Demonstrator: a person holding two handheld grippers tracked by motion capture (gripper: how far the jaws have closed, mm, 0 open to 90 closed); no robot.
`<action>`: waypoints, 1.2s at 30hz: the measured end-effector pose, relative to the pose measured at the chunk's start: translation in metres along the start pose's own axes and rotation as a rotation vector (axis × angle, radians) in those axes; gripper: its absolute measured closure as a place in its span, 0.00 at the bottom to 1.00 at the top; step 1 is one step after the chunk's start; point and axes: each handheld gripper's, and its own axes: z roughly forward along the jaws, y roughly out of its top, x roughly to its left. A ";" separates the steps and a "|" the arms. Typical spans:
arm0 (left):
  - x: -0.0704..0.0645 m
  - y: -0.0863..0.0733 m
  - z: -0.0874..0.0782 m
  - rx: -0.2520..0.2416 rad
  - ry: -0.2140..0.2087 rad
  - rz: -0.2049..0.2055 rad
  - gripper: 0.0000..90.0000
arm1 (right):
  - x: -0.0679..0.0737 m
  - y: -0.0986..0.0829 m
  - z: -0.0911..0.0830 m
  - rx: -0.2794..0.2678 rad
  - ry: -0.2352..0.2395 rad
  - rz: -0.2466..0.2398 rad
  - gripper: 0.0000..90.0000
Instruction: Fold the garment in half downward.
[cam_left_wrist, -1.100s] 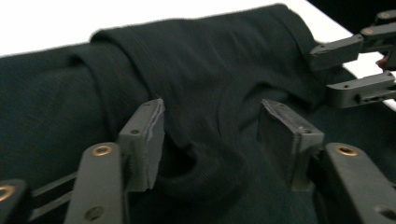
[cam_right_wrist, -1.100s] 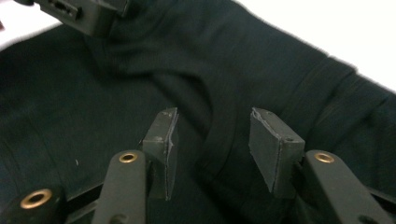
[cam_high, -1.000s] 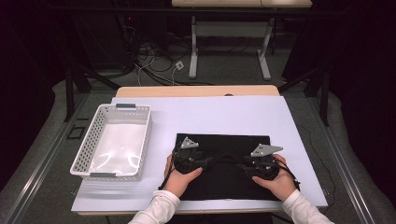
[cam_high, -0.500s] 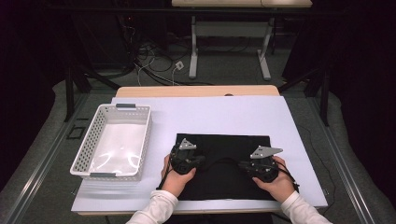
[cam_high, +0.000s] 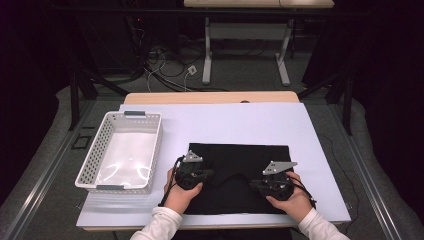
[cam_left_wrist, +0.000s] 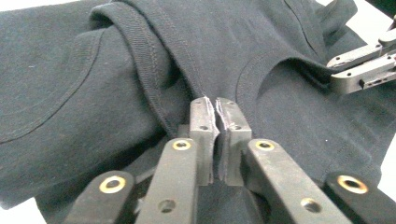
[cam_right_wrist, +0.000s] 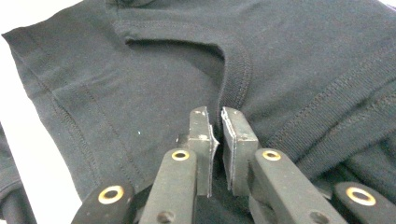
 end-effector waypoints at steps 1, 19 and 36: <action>0.000 0.000 0.000 -0.008 0.001 -0.006 0.92 | -0.001 0.000 -0.001 -0.002 0.005 0.004 0.88; 0.014 0.032 0.007 -0.086 0.063 0.001 0.54 | -0.029 0.022 -0.006 -0.105 -0.060 -0.012 0.57; 0.032 0.058 0.018 -0.125 0.097 0.009 0.46 | -0.056 0.043 -0.004 -0.176 -0.141 -0.041 0.43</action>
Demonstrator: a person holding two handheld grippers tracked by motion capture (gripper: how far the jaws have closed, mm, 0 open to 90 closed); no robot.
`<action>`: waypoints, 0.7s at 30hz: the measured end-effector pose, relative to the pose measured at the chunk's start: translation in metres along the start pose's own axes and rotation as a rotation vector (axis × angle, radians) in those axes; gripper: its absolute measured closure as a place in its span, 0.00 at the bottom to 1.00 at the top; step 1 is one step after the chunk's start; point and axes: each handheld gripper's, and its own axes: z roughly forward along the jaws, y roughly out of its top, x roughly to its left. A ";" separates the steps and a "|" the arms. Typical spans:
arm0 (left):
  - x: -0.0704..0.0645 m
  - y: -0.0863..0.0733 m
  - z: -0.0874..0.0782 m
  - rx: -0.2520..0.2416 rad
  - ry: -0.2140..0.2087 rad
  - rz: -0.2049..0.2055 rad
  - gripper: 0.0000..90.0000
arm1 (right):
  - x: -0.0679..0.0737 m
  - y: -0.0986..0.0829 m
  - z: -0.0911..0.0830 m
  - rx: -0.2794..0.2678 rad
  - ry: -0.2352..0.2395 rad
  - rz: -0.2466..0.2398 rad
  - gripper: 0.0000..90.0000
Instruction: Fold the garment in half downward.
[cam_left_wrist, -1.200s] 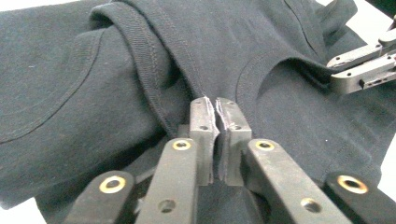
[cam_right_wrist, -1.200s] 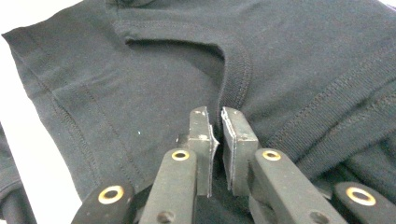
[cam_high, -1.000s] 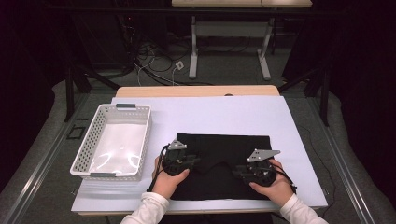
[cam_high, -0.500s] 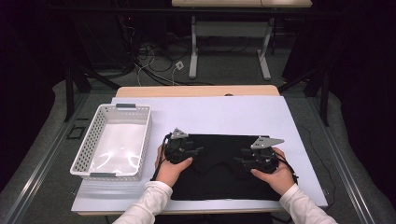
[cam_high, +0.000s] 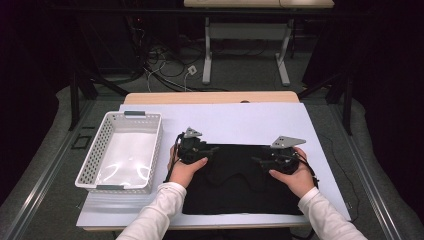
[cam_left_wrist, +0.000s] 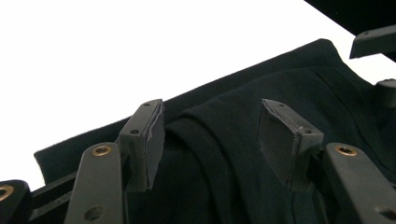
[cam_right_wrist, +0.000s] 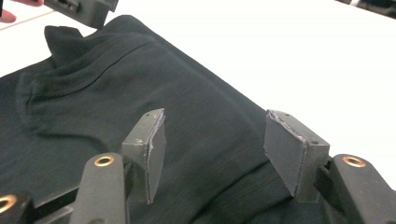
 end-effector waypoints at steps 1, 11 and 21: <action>0.001 0.001 0.001 -0.003 0.004 0.020 0.46 | -0.002 0.001 0.000 0.001 -0.003 -0.002 0.44; 0.007 0.009 0.013 0.012 0.038 -0.025 0.42 | -0.020 0.005 0.005 -0.005 -0.028 0.037 0.43; 0.019 0.010 0.023 -0.003 0.053 -0.046 0.39 | -0.032 0.002 0.012 -0.019 -0.056 0.064 0.42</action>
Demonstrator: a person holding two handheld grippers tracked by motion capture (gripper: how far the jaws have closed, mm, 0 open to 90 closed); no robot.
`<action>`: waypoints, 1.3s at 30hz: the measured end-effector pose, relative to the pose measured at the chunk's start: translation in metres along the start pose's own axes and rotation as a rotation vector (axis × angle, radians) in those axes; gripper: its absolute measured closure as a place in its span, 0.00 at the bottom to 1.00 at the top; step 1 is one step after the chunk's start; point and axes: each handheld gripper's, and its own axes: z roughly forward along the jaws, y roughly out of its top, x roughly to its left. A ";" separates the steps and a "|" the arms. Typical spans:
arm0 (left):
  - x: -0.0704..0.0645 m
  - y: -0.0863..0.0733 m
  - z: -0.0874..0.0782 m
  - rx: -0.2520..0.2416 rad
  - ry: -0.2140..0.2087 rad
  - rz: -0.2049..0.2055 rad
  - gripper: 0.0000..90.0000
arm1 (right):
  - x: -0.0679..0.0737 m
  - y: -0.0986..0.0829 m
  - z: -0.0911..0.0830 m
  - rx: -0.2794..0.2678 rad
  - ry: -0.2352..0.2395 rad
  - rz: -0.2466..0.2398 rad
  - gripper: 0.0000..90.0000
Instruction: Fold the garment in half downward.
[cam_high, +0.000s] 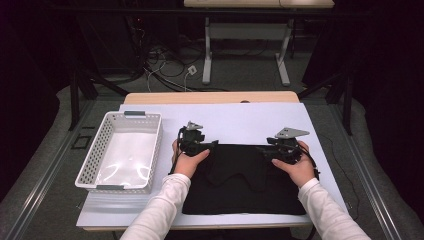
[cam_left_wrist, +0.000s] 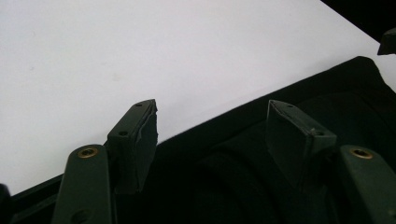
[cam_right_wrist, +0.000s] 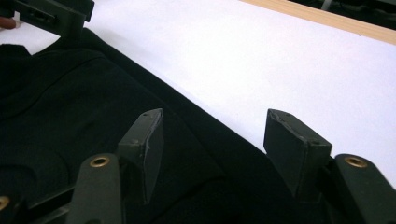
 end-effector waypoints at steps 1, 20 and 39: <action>0.001 0.000 0.000 -0.001 0.002 -0.002 0.39 | -0.001 0.000 0.000 -0.001 0.002 0.006 0.42; -0.001 -0.008 0.019 0.124 0.007 0.028 0.51 | -0.015 -0.011 0.011 0.092 0.009 0.064 0.53; -0.010 -0.013 0.022 0.211 -0.031 0.086 0.87 | 0.001 -0.021 0.022 0.203 0.072 -0.012 0.81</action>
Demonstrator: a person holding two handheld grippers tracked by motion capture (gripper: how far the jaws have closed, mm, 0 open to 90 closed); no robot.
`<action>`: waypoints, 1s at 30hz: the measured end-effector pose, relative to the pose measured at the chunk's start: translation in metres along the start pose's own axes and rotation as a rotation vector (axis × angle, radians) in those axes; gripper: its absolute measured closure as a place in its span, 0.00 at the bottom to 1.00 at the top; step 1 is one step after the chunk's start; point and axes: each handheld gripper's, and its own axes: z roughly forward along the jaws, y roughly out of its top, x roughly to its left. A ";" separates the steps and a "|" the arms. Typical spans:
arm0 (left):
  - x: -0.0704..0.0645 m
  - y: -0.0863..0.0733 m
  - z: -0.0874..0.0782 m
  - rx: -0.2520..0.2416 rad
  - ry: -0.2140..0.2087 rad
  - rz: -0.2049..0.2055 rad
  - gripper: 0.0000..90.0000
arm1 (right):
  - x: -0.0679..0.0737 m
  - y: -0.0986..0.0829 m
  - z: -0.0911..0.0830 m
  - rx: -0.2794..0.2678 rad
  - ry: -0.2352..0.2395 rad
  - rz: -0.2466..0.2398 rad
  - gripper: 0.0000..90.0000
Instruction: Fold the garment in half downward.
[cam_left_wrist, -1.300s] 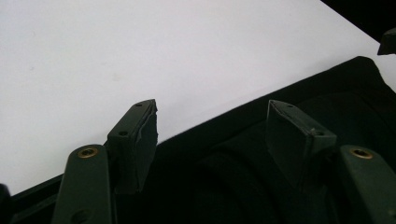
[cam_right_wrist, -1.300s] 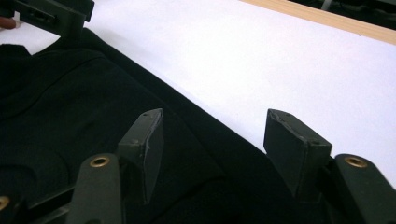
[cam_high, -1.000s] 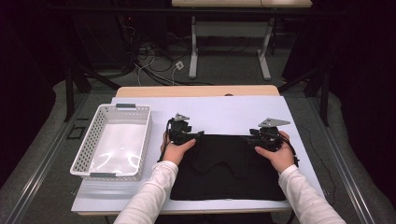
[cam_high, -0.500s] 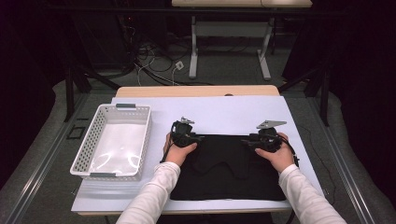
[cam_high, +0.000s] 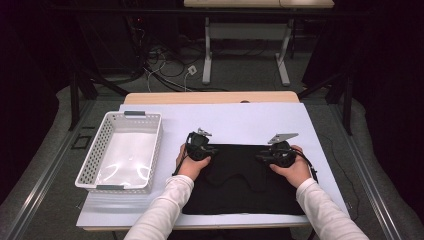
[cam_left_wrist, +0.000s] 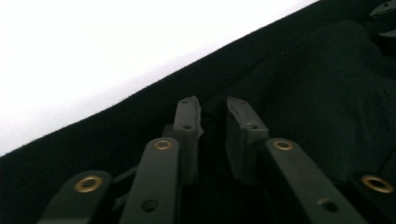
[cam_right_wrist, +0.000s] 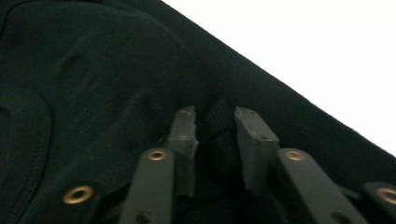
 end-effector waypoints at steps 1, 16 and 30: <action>-0.001 0.000 0.000 0.000 0.001 0.000 0.88 | 0.001 -0.001 -0.001 -0.002 -0.001 -0.011 0.83; -0.007 0.009 -0.036 -0.135 -0.012 0.014 0.93 | -0.001 0.014 -0.037 -0.109 -0.005 -0.004 0.95; -0.014 0.030 -0.062 -0.267 -0.024 0.012 0.93 | -0.014 0.045 -0.063 -0.188 -0.054 -0.023 0.95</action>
